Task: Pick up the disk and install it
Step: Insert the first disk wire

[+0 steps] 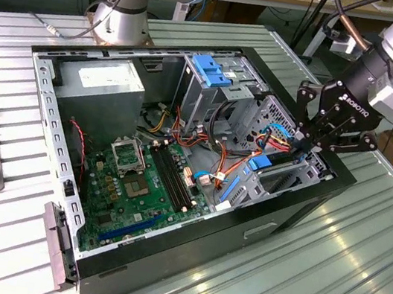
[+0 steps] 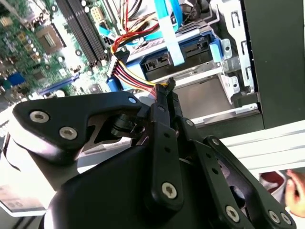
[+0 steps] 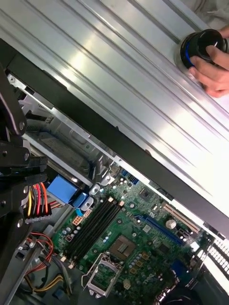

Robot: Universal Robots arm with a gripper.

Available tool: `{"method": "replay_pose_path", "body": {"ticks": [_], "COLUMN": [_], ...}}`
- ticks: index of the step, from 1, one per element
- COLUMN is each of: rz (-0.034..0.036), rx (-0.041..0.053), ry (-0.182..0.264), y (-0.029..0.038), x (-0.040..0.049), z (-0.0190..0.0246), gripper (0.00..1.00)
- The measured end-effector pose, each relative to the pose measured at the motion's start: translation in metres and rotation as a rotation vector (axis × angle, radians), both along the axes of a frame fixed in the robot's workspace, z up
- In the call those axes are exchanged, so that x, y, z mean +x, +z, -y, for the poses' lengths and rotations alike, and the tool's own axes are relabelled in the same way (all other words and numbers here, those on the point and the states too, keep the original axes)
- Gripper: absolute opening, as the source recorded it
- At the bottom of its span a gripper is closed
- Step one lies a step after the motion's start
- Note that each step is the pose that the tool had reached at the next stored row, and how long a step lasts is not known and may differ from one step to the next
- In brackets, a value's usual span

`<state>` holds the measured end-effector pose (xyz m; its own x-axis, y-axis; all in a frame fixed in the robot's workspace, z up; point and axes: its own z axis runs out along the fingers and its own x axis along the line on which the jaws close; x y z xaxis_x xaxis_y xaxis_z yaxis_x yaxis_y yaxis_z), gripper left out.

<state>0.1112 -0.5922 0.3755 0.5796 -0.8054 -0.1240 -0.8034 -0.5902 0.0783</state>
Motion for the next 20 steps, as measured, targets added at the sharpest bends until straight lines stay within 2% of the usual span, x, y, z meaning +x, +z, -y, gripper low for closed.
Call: {"method": "replay_pose_path", "body": {"ticks": [6, 9, 14, 17, 20], "rz": [0.0, 0.0002, -0.0002, -0.0004, -0.0003], "rx": [-0.0009, -0.0078, -0.0103, -0.0113, -0.0156], "ry": [-0.071, -0.1, -0.125, -0.137, -0.144], "y": [-0.0035, -0.0097, -0.0162, -0.0194, -0.0226], "x": [0.0002, 0.0015, 0.0055, 0.0078, 0.0115], "z": [0.0, 0.0, -0.0005, -0.0038, -0.0103], "gripper": [0.16, 0.16, 0.16, 0.16, 0.16]}}
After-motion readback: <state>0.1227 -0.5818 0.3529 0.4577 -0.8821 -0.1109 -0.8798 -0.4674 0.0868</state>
